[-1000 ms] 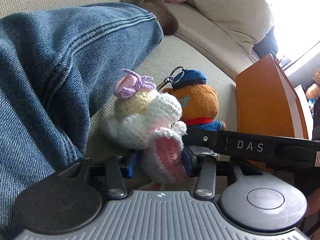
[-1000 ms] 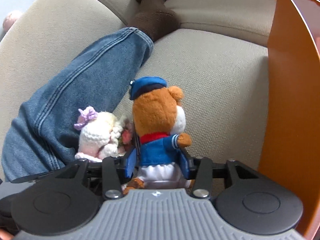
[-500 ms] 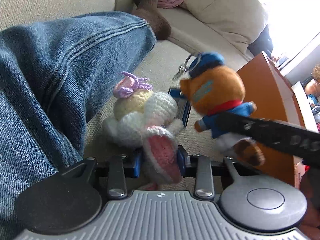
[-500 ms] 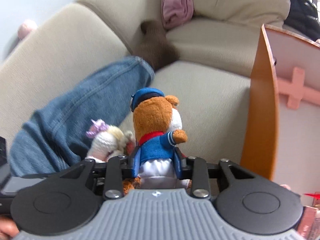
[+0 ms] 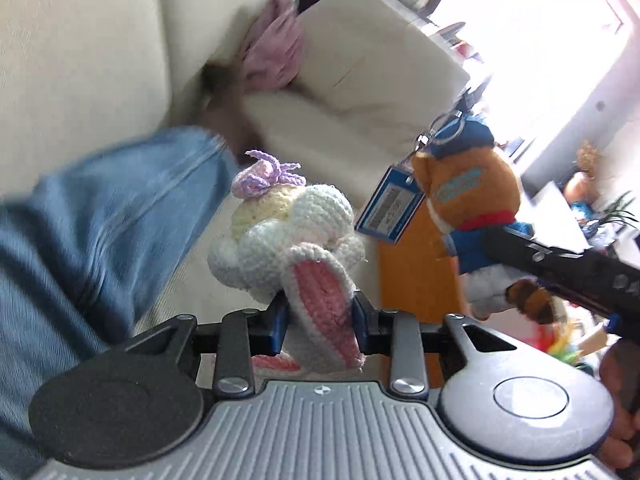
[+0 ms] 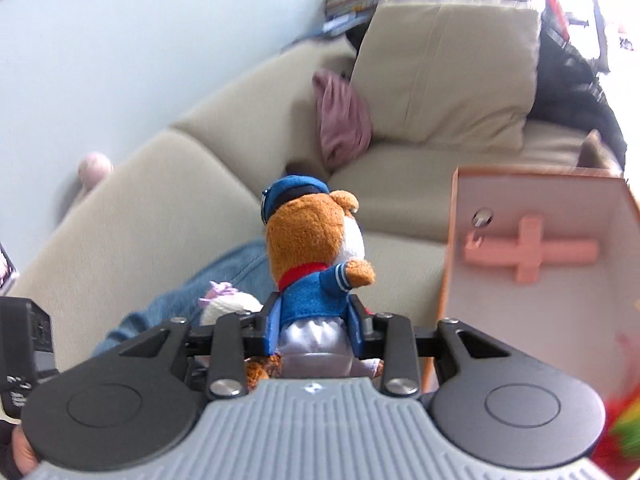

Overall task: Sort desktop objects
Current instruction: 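Carry the bunny and sailor bear over the shoebox with both grippers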

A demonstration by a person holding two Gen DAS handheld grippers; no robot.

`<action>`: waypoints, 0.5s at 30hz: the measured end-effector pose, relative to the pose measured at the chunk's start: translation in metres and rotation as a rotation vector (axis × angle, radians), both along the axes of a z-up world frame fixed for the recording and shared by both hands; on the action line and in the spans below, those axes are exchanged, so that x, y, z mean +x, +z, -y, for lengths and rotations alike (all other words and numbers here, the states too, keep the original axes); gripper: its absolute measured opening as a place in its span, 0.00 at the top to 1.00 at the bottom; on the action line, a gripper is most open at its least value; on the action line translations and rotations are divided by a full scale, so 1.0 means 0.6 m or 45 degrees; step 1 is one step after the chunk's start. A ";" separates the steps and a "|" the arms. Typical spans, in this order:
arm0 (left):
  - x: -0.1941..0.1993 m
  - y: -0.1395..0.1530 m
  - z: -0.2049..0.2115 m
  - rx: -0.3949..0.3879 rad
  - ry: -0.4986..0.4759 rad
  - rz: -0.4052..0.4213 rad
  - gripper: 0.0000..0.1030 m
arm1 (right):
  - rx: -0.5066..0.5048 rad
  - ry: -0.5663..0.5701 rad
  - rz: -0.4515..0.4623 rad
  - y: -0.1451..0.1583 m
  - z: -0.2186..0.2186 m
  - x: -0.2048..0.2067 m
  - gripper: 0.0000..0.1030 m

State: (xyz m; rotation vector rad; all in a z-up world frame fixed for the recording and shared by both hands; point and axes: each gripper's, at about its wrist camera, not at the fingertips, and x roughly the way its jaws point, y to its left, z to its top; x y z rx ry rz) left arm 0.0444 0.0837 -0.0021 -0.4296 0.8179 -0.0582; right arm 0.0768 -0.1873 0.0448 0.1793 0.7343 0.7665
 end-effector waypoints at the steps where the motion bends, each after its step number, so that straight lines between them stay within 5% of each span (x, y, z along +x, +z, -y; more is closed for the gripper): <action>1: -0.002 0.017 0.004 0.003 -0.020 0.033 0.64 | 0.012 -0.013 0.022 0.009 0.008 0.002 0.66; 9: 0.032 0.120 0.050 0.002 -0.200 0.261 0.64 | 0.061 -0.119 0.153 0.084 0.087 0.021 0.66; 15: 0.106 0.131 0.123 -0.012 -0.384 0.287 0.64 | 0.005 -0.285 0.117 0.093 0.154 0.059 0.66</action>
